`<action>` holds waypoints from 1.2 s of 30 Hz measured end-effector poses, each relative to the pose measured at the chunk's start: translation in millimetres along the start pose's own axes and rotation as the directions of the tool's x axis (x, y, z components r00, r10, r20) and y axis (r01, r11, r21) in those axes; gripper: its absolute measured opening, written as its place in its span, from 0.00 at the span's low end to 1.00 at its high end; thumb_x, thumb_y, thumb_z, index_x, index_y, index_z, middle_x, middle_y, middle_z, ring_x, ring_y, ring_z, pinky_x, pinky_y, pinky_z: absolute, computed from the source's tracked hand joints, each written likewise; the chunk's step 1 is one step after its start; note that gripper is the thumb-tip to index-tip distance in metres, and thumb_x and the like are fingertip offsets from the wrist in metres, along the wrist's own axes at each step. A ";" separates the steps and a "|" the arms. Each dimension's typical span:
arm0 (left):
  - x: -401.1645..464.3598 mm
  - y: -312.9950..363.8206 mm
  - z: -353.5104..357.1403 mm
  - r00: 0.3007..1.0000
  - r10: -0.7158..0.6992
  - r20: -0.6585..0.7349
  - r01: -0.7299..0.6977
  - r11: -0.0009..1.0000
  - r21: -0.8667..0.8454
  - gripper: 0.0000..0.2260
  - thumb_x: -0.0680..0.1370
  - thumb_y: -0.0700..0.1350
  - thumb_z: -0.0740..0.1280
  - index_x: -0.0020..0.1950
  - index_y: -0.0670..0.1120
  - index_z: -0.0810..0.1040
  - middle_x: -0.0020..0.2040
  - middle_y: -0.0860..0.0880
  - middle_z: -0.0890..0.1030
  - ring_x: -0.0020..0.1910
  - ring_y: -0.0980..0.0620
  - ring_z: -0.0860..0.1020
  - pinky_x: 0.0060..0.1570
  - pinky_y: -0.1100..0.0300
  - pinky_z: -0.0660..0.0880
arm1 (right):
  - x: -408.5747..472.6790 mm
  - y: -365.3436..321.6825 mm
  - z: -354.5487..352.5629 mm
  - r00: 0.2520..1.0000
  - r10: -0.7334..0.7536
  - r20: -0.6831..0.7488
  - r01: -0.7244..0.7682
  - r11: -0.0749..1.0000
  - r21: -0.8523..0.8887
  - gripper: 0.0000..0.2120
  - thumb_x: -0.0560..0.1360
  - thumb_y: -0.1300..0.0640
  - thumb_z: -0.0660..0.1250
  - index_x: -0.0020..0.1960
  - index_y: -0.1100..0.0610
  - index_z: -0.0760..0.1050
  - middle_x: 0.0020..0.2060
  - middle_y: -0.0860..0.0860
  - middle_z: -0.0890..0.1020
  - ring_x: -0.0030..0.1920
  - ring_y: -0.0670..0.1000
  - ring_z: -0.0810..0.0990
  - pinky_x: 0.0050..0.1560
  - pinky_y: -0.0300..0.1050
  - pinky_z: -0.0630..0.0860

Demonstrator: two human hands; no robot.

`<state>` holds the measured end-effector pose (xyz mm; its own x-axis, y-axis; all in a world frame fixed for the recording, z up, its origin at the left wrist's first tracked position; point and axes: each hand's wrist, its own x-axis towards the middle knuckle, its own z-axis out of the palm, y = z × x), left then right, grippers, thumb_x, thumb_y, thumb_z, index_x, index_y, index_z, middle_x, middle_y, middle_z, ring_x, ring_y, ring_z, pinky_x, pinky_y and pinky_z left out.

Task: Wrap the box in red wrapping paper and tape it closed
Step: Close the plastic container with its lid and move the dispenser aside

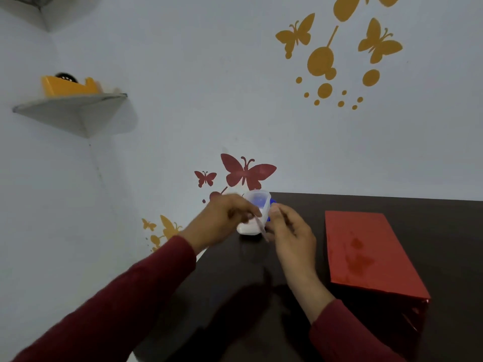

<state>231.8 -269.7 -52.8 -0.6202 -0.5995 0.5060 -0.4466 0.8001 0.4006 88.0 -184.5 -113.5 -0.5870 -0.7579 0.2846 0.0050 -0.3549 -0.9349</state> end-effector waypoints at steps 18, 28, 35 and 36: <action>-55.3 12.8 62.3 0.808 -0.520 0.275 0.308 -0.025 -0.951 0.18 0.73 0.42 0.74 0.61 0.38 0.84 0.57 0.40 0.86 0.52 0.49 0.86 0.46 0.63 0.82 | -12.4 20.7 -15.6 0.972 -0.056 0.228 0.075 0.994 -0.076 0.10 0.78 0.59 0.74 0.53 0.46 0.87 0.51 0.44 0.88 0.56 0.42 0.85 0.60 0.41 0.80; -56.1 3.8 57.7 0.794 -0.499 0.348 0.342 -0.106 -0.934 0.14 0.70 0.39 0.76 0.55 0.40 0.87 0.53 0.40 0.87 0.47 0.50 0.87 0.41 0.64 0.82 | -13.6 20.7 -16.5 0.952 0.002 0.305 -0.013 0.999 0.032 0.11 0.78 0.59 0.72 0.60 0.59 0.85 0.51 0.51 0.89 0.57 0.49 0.86 0.66 0.53 0.80; -57.1 4.4 55.5 0.793 -0.493 0.358 0.355 -0.104 -0.929 0.12 0.70 0.38 0.76 0.53 0.40 0.88 0.50 0.40 0.87 0.45 0.50 0.87 0.39 0.64 0.82 | -12.5 22.6 -16.6 0.947 0.045 0.318 -0.068 0.996 0.062 0.11 0.77 0.58 0.73 0.59 0.58 0.86 0.50 0.52 0.89 0.57 0.51 0.87 0.67 0.57 0.79; -57.7 4.3 54.8 0.794 -0.488 0.362 0.356 -0.108 -0.928 0.12 0.71 0.37 0.75 0.53 0.40 0.88 0.50 0.40 0.87 0.44 0.50 0.87 0.39 0.64 0.82 | -12.5 22.4 -16.7 0.947 0.045 0.318 -0.068 0.996 0.062 0.12 0.77 0.59 0.73 0.59 0.58 0.86 0.50 0.52 0.89 0.57 0.51 0.87 0.67 0.56 0.79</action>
<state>230.2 -230.4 -122.1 -0.5080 -0.8585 -0.0698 0.4260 -0.3209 0.8459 81.9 -173.9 -141.5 -0.2980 -0.9078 0.2951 0.0953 -0.3359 -0.9371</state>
